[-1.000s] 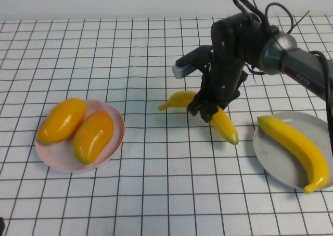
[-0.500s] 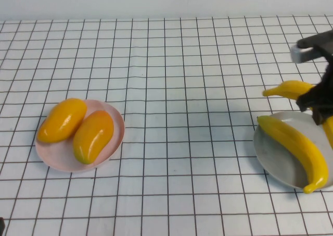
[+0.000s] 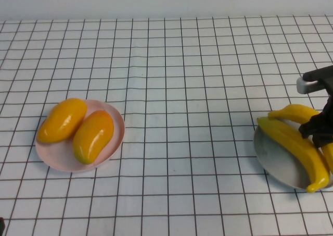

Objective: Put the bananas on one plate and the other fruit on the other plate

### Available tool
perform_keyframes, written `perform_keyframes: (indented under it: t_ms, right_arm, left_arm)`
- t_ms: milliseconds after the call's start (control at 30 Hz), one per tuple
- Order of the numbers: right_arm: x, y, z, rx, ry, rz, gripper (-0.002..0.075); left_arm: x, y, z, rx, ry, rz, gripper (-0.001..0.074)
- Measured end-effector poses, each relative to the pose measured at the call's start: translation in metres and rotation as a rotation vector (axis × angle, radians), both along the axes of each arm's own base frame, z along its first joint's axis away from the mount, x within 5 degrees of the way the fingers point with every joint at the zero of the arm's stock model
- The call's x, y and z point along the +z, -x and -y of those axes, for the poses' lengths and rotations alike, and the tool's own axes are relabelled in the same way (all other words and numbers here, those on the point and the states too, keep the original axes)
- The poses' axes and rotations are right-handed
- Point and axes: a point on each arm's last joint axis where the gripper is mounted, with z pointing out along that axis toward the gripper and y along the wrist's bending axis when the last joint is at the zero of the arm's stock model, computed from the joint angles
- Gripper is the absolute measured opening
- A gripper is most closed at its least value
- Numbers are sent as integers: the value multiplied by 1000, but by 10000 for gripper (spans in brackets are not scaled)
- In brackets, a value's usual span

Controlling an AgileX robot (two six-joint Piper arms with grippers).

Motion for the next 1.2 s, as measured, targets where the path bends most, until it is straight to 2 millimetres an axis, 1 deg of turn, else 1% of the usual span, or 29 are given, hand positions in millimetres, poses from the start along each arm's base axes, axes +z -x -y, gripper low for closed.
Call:
perform_keyframes:
  t_ms: [133, 200, 267, 300, 367, 433, 500, 533, 567, 600, 633, 667, 767, 833, 867, 900, 933, 1033, 1200]
  right_arm:
    - [-6, -3, 0, 4, 2, -1, 478]
    - [-4, -4, 0, -2, 3, -3, 510]
    - [1, -5, 0, -27, 2, -9, 506]
    - [3, -6, 0, -37, 2, -13, 492]
    - [10, -5, 0, -47, 1, -9, 419]
    - [22, -1, 0, -55, -16, 15, 298]
    - [42, 7, -1, -60, -56, 67, 162]
    - [54, 13, -3, -56, -88, 107, 101]
    - [65, 21, -4, -51, -129, 149, 62]
    - [73, 29, -5, -38, -166, 184, 40]
    - [81, 37, -8, -31, -213, 219, 24]
    - [90, 49, -9, -12, -262, 278, 8]
    - [108, 80, -13, 21, -398, 427, -8]
    - [118, 103, -11, 42, -452, 531, -11]
    - [122, 114, -10, 49, -465, 572, -13]
    - [124, 120, -9, 53, -473, 601, -13]
    - [127, 132, -7, 59, -481, 640, -14]
    - [130, 154, -3, 71, -494, 698, -14]
    - [127, 181, 1, 105, -502, 752, -14]
  left_arm:
    - [0, 0, 0, 0, 0, 0, -4]
    - [0, 0, 0, 0, 0, 0, -4]
    - [0, 0, 0, 0, 0, 0, -4]
    - [0, 0, 0, 0, 0, 0, -4]
    - [0, 0, 0, 0, 0, 0, -4]
    - [0, 0, 0, 0, 0, 0, -4]
    - [0, 0, 0, 0, 0, 0, -4]
    - [0, 0, 0, 0, 0, 0, -4]
    - [0, 0, 0, 0, 0, 0, -4]
    - [0, 0, 0, 0, 0, 0, -4]
    - [0, 0, 0, 0, 0, 0, -4]
    - [0, 0, 0, 0, 0, 0, -4]
    - [0, 0, 0, 0, 0, 0, -4]
    - [0, 0, 0, 0, 0, 0, -4]
    - [0, 0, 0, 0, 0, 0, -4]
    - [0, 0, 0, 0, 0, 0, -4]
    - [0, 0, 0, 0, 0, 0, -4]
    - [0, 0, 0, 0, 0, 0, -4]
    - [0, 0, 0, 0, 0, 0, -4]
